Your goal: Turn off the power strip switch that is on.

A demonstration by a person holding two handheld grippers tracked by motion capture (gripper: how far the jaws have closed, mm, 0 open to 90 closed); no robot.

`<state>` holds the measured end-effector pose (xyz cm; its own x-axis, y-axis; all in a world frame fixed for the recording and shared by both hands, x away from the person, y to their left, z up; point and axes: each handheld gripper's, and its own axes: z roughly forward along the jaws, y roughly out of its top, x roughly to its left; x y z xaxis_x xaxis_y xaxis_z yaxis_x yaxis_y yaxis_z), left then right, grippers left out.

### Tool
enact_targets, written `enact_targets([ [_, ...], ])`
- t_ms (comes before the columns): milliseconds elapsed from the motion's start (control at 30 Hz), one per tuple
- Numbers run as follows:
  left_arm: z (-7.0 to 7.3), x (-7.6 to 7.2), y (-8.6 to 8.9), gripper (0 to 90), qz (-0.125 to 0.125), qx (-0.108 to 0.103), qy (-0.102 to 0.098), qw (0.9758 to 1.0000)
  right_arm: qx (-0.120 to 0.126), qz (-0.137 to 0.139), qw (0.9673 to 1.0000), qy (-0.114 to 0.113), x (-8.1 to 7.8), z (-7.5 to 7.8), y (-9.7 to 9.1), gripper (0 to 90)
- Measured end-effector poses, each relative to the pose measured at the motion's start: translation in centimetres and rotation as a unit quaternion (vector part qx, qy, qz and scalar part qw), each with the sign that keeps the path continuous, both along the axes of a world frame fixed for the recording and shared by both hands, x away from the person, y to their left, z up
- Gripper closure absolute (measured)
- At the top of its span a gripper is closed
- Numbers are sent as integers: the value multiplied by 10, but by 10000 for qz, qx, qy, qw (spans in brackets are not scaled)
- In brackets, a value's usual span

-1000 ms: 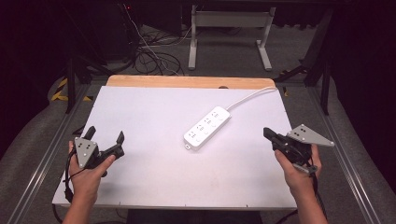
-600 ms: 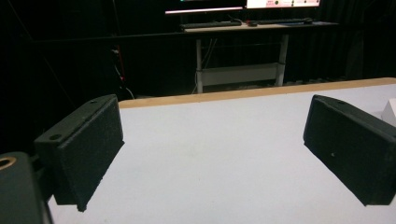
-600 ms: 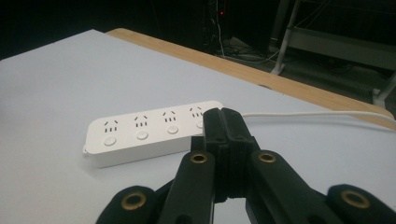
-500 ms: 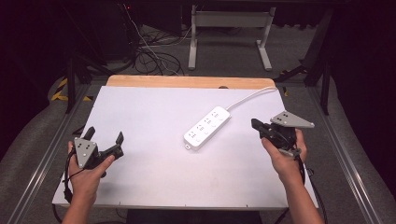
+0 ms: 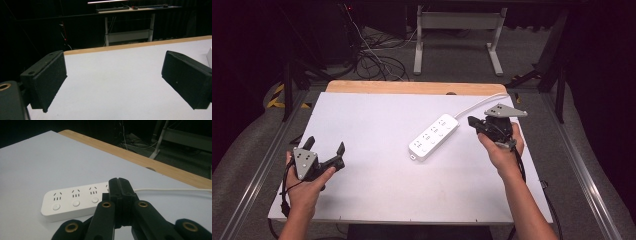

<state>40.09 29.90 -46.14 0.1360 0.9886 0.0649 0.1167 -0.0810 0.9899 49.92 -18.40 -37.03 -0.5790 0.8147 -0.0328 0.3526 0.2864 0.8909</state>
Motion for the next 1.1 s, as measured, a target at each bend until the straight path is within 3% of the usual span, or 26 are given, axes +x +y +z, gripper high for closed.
enact_targets([
  [267,0,-1,3,44,63,-37,2,10000,-87,31,9998,158,21,-9,10,900],
  [633,0,-1,3,42,25,-15,13,10000,-247,58,9993,261,36,-17,20,900],
  [767,0,-1,2,42,-9,-8,4,10000,-271,49,9989,367,43,-26,25,900],
  [1100,0,-1,0,42,-78,37,29,10000,-630,-40,9952,743,69,-55,42,900],
])
